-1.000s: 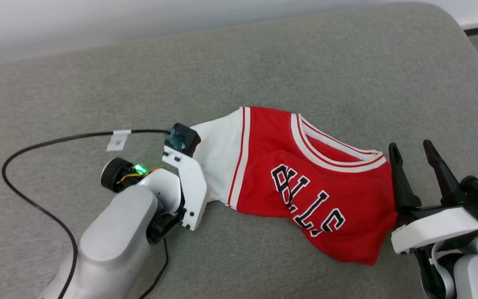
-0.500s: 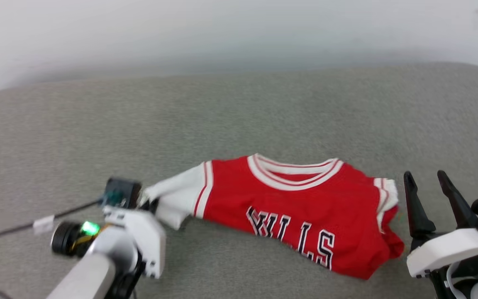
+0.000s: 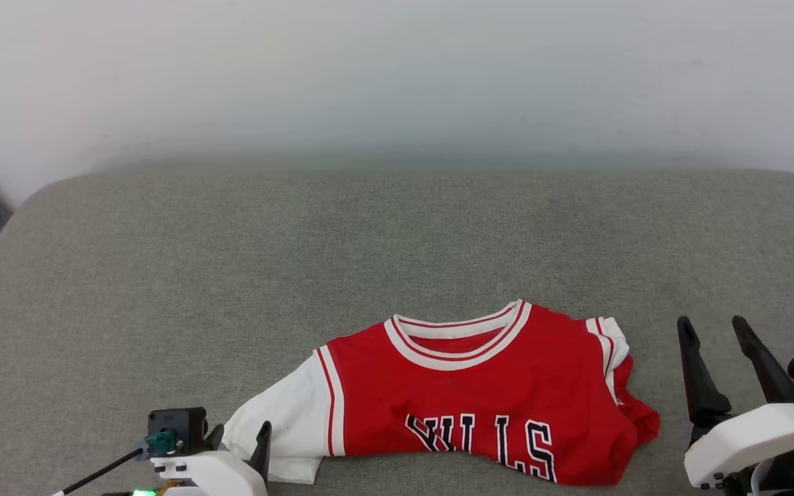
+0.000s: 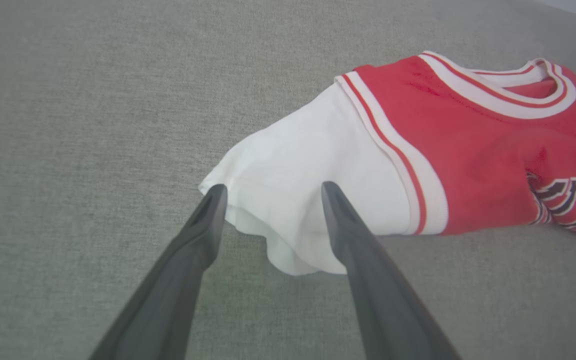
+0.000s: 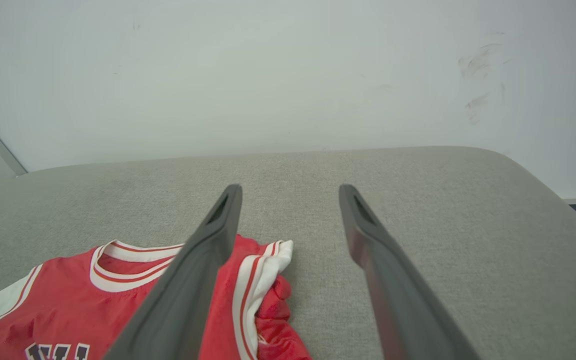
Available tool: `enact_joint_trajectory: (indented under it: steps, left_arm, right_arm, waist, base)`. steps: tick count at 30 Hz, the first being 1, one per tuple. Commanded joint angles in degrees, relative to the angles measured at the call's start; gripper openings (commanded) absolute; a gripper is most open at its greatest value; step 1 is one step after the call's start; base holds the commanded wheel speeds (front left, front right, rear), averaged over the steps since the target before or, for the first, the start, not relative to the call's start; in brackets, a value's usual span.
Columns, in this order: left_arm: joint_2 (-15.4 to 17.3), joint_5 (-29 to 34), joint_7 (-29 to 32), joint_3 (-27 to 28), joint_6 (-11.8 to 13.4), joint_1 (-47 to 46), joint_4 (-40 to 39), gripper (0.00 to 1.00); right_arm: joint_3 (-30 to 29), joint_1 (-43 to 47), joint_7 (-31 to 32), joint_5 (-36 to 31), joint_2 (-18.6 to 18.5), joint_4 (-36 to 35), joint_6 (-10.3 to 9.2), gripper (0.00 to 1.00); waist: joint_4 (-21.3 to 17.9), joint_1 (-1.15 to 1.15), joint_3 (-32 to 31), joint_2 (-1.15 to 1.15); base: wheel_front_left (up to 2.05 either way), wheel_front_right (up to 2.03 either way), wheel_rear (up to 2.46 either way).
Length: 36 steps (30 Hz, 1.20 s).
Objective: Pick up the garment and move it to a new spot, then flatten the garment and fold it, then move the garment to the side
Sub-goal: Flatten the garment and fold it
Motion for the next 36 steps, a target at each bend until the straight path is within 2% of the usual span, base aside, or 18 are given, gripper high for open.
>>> enact_joint_trajectory:
  steps: [1,10,14,19,25,33,34,35,36]
  left_arm:
    - [-0.2,1.1,-3.0,0.8,0.3,-1.0,-0.6,1.00]
    - [-0.7,5.2,-15.5,3.0,0.1,-4.1,-4.1,1.00]
    - [-0.8,6.6,-18.4,3.1,0.3,-5.1,-6.4,1.00]
    - [-0.3,7.8,-18.4,2.7,0.8,-5.8,-8.8,1.00]
    - [0.1,8.7,-17.6,1.9,1.3,-6.6,-11.1,1.00]
    - [-0.4,9.0,-17.6,1.1,1.1,-7.4,-11.0,1.00]
    - [-0.4,8.9,-17.8,1.0,0.9,-7.5,-10.7,1.00]
    - [-0.5,8.7,-17.8,0.9,0.8,-7.6,-10.4,1.00]
    - [-0.7,8.5,-17.8,0.9,0.8,-7.6,-10.2,1.00]
  right_arm:
    - [-0.3,0.9,0.4,0.1,0.1,-0.4,-0.02,1.00]
    - [-1.4,1.5,2.6,1.3,0.1,-0.1,-0.02,1.00]
    - [-2.0,2.0,5.1,1.3,0.1,0.5,-0.02,1.00]
    - [-1.8,1.6,16.2,1.8,0.1,2.6,-0.01,1.00]
    - [2.7,-0.8,31.1,3.8,-2.4,3.9,-0.01,1.00]
    - [8.4,-4.7,36.7,6.7,-5.3,7.6,-0.02,1.00]
    - [9.0,-5.2,36.8,6.6,-5.9,7.9,-0.02,0.29]
    - [9.3,-5.7,36.4,6.4,-6.5,7.7,-0.02,0.00]
    - [9.4,-6.2,36.1,6.5,-6.7,7.5,-0.02,0.00]
  waist:
    - [-0.3,0.00,-0.9,0.00]
    - [-0.9,0.00,-2.0,0.00]
    - [-0.5,0.00,-2.2,0.00]
    - [0.6,0.00,-1.8,0.00]
    - [2.8,0.00,0.6,0.00]
    - [4.9,0.00,4.2,0.00]
    - [5.0,0.00,4.3,0.00]
    - [5.0,0.00,4.4,0.00]
    - [4.9,0.00,4.5,0.00]
  base:
    - [0.00,0.00,0.00]
    - [0.00,0.00,0.00]
    - [0.00,0.00,0.00]
    - [0.00,0.00,0.00]
    - [0.00,0.00,0.00]
    - [0.00,0.00,0.00]
    - [0.00,0.00,0.00]
    - [0.00,0.00,0.00]
    - [0.00,0.00,0.00]
